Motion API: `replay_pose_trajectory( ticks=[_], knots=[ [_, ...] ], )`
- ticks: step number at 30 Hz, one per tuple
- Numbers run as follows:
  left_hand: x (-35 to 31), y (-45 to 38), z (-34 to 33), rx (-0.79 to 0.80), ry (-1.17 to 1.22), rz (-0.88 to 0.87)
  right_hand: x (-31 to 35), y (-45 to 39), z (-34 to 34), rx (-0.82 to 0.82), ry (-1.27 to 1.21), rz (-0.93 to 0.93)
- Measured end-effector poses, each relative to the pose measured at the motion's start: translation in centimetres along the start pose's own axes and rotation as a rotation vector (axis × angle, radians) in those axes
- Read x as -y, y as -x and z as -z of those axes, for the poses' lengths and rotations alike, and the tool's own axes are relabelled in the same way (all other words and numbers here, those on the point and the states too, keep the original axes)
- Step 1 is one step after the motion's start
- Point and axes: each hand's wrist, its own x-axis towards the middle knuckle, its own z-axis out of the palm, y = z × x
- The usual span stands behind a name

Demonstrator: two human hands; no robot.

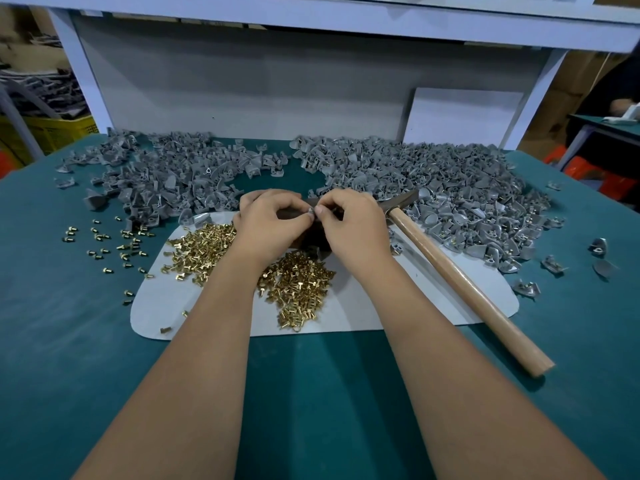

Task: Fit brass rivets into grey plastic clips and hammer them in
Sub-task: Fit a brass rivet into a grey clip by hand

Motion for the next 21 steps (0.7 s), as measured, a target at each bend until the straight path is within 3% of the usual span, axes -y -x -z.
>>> replay_pose_trajectory(
  ticks=[13,21],
  knots=[
    [0.7,-0.7,0.0,0.04,0.042,-0.013,2.3,-0.8,0.2,0.031,0.134,-0.187],
    [0.3,-0.2,0.4,0.037,-0.003,-0.016,1.0,0.1,-0.2,0.0,0.058,-0.051]
  ],
)
